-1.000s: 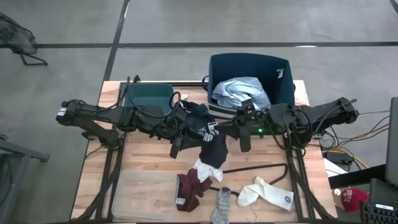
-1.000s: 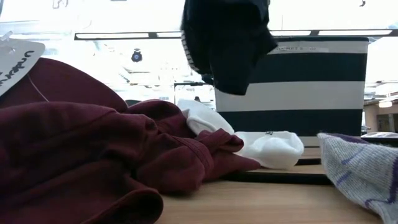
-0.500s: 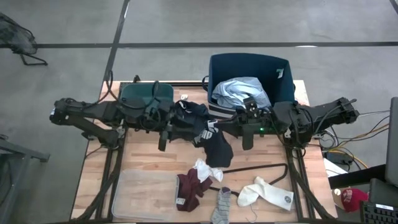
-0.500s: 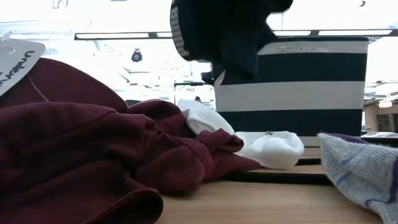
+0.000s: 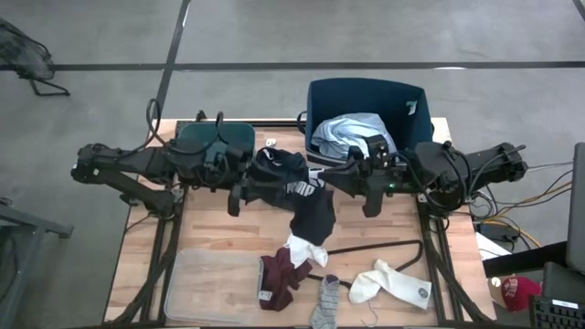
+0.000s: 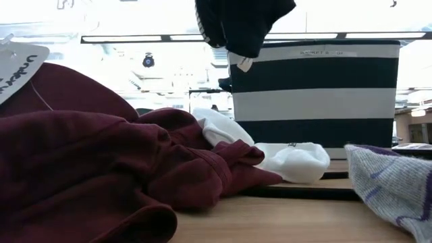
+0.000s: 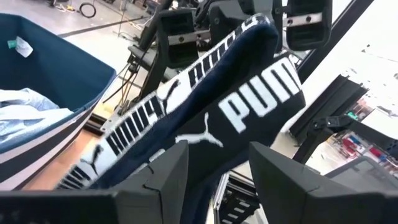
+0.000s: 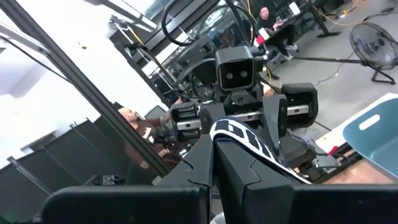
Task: Pick & Place Cloths
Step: Put the dark blue boxers into the green bin
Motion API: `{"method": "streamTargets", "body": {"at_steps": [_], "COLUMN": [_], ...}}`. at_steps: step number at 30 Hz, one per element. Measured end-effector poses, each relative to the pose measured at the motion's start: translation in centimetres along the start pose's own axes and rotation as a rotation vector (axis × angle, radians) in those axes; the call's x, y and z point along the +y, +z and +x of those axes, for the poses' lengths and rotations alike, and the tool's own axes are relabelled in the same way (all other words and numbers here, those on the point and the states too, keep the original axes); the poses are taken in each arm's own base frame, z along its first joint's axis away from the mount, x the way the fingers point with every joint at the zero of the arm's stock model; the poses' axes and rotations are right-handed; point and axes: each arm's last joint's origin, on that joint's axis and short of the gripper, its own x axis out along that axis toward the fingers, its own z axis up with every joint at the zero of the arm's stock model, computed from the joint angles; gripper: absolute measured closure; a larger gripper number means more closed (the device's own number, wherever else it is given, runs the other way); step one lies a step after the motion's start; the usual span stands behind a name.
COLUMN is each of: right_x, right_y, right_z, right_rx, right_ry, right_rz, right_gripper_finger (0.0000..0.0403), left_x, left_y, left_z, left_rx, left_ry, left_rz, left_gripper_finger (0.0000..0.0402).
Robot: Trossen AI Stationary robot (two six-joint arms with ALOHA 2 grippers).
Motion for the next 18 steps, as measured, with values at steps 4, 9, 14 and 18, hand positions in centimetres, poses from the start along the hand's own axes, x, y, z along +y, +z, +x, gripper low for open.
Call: {"method": "streamTargets", "body": {"at_steps": [4,9,14,18], "right_x": [0.01,0.02,-0.08,-0.24], "right_y": [0.01,0.02,0.15,0.18], "right_z": [0.0,-0.01,0.03,0.01], "right_rx": [0.0,-0.001,-0.007,-0.038], "right_ry": [0.0,0.001,-0.002,-0.049], "right_rz": [0.001,0.025,0.063,0.043], "right_gripper_finger": [0.0394,0.0394,0.0394,0.0394], "left_x": [-0.02,-0.02,-0.07,-0.3], "left_y": [0.03,0.04,0.05,0.34], "left_z": [0.01,0.01,0.42,0.73], "left_rx": [-0.003,-0.004,-0.022,-0.065], "left_ry": [-0.002,-0.003,-0.008,-0.033], "left_rz": [0.004,0.01,0.049,0.047], "left_gripper_finger": [0.0227,0.0227,0.0214,0.0177]}}
